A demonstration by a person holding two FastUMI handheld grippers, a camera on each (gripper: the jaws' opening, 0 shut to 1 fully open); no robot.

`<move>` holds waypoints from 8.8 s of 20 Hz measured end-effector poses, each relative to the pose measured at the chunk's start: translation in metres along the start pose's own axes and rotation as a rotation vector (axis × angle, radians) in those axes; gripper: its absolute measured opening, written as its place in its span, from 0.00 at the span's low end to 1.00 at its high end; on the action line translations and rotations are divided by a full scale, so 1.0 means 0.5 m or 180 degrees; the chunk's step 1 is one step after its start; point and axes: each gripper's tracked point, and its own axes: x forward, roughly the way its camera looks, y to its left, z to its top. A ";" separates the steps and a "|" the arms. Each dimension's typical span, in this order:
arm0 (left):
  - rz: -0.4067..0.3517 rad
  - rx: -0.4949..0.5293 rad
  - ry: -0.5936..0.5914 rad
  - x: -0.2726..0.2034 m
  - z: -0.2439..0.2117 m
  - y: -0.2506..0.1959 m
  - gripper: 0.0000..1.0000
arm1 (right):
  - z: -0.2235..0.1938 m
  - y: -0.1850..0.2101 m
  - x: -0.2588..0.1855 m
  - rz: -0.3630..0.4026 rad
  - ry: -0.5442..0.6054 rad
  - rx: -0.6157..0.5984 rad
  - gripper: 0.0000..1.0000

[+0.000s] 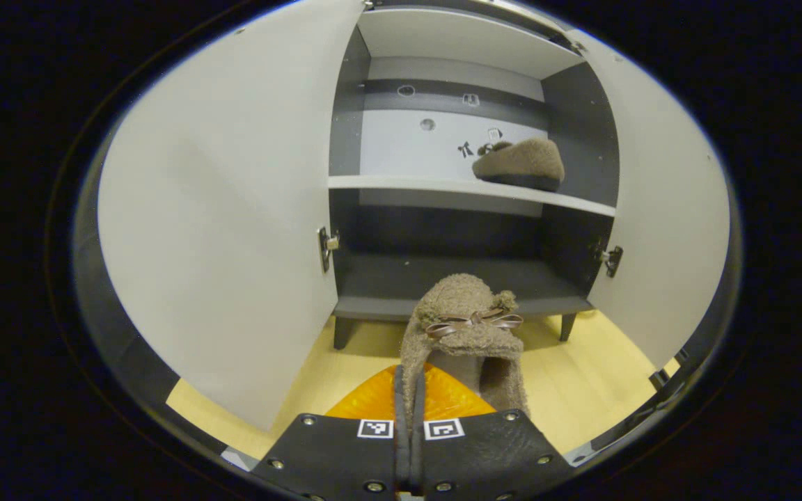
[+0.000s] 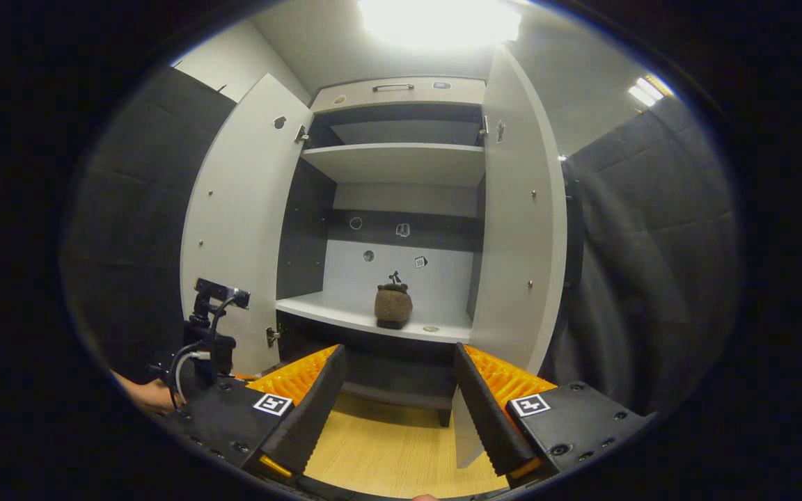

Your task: Grab one shoe with the right hand and put it into the shoe cabinet, grab the other shoe with the left hand and put it into the shoe cabinet; then close the right door with the right hand and the left door with the left hand.

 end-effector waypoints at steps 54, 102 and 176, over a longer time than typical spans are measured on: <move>-0.0053 0.0055 -0.0522 0.183 0.538 -0.062 0.97 | 0.018 -0.146 -0.038 -0.0519 -0.0134 0.0157 0.98; 0.0299 -0.0190 -0.1151 -0.437 0.347 0.192 0.95 | 0.150 -0.421 -0.023 -0.1721 -0.0201 0.0541 0.98; 0.1195 -0.0007 -0.1478 -0.337 0.535 0.456 1.00 | 0.010 -0.259 0.068 -0.0732 0.0243 0.0280 0.97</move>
